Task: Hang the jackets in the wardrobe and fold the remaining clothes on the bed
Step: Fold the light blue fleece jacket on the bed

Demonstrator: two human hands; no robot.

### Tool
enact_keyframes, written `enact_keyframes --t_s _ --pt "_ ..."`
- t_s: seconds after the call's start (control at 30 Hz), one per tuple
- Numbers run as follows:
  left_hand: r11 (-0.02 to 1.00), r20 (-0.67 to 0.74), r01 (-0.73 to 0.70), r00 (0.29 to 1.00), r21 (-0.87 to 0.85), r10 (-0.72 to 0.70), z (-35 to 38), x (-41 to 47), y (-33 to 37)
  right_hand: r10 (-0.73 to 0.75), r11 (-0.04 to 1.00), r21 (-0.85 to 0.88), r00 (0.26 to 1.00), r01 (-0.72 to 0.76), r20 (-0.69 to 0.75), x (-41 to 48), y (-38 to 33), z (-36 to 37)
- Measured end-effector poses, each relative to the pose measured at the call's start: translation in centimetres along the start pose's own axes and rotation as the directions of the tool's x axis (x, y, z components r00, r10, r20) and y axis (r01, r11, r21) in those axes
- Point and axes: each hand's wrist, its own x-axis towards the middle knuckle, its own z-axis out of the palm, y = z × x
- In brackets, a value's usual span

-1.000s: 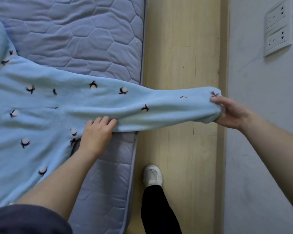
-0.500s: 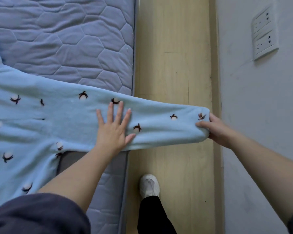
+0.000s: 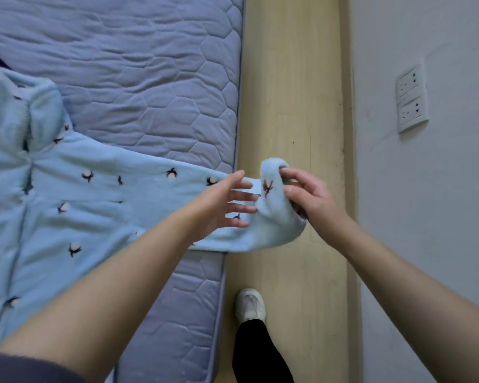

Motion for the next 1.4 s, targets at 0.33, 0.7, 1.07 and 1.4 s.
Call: enact_keyframes --t_s 0.33,0.7,1.07,1.4 --pt "0.992 0.037 -0.103 0.994 -0.075 0.106 -14.4 -15.6 2.1 -0.303 0.874 -0.221 0.841 0.433 0.448 -4.6 -7.3 21.3" --pt "0.983 -0.242 -0.178 0.956 -0.043 0.163 -40.3 -30.9 -5.4 -0.306 0.724 -0.217 0.586 0.655 0.750 -6.2 -6.2 52.2" --pt "0.976 -0.809 0.112 0.546 -0.188 -0.218 -54.8 -26.2 -24.0 -0.039 0.541 -0.717 0.865 0.440 0.501 0.0 6.4 53.8" --pt "0.968 -0.918 0.250 0.391 0.037 -0.066 -52.1 -19.8 -25.1 0.050 0.563 -0.814 0.989 -0.143 -0.139 6.4 10.0 38.1"
